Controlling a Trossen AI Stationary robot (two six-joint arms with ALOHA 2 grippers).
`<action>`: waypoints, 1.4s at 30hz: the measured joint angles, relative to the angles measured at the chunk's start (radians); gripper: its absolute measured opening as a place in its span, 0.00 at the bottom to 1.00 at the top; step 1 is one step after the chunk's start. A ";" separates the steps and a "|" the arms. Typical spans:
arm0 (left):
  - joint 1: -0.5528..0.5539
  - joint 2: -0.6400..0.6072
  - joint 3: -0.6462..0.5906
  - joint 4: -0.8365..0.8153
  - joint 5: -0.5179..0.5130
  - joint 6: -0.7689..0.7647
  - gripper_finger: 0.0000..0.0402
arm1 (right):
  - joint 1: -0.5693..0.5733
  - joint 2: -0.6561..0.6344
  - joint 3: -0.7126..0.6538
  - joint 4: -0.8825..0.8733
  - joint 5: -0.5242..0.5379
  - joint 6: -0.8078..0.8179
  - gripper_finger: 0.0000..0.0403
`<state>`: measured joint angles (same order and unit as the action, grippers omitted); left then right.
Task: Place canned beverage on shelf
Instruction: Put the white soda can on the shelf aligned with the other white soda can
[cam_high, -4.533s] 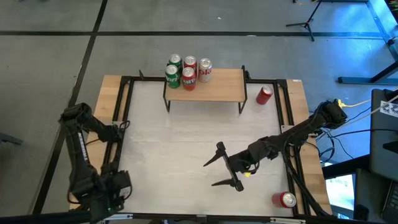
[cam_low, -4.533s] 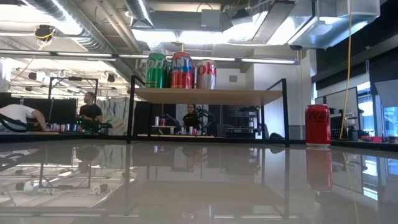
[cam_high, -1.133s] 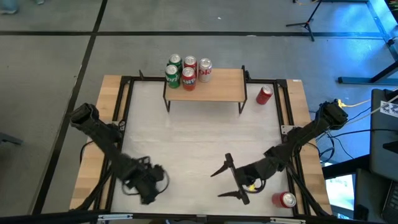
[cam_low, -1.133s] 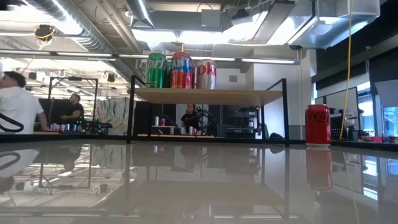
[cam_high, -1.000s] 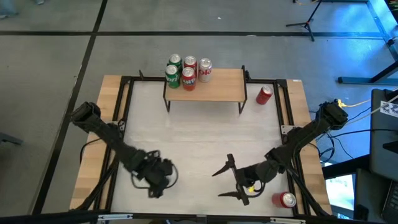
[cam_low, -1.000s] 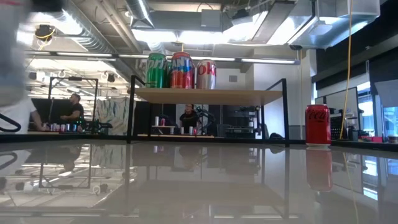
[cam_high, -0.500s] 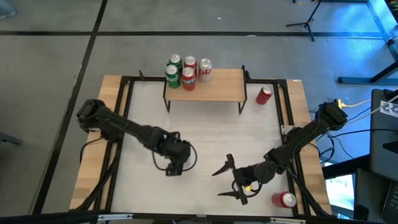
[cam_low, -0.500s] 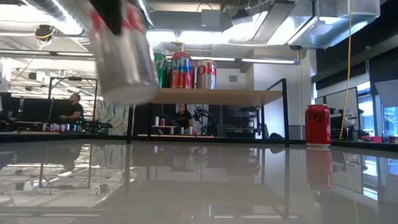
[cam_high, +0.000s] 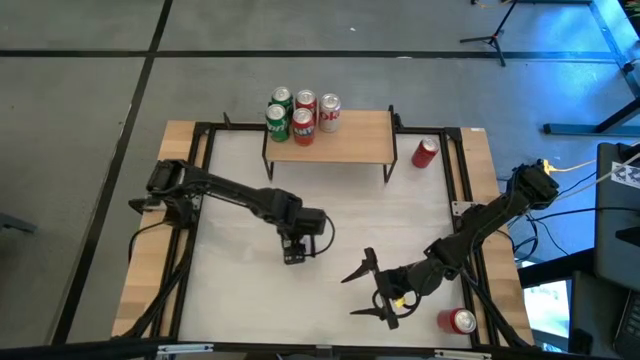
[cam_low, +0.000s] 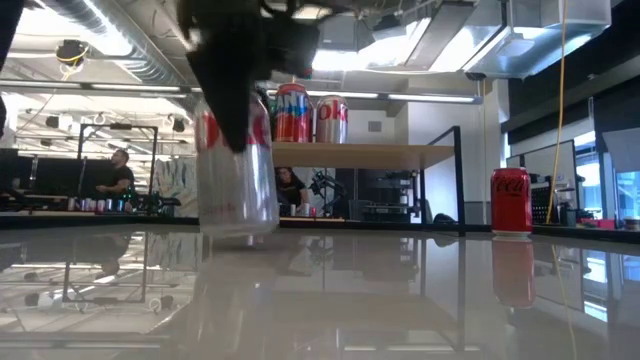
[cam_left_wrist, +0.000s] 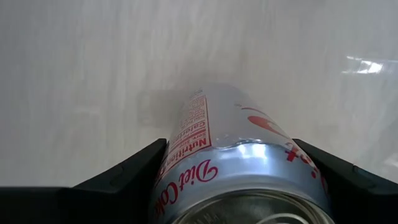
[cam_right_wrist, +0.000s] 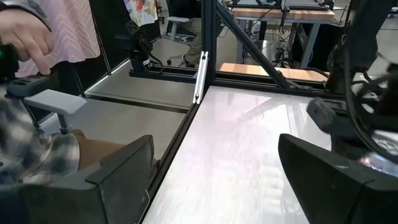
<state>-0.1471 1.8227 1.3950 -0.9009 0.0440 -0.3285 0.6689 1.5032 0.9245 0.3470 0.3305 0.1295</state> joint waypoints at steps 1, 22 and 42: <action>0.008 0.013 0.015 -0.004 0.010 0.007 0.71 | 0.000 0.000 0.000 0.000 0.000 0.000 0.85; 0.066 0.251 0.329 -0.106 -0.023 0.140 0.72 | 0.000 0.000 0.000 -0.016 -0.001 0.021 0.85; 0.049 0.237 0.328 -0.074 -0.028 0.155 0.85 | 0.000 0.000 0.000 -0.021 -0.002 0.021 0.85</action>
<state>-0.0984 2.0594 1.7226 -0.9745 0.0156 -0.1739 0.6693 1.5032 0.9245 0.3260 0.3290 0.1509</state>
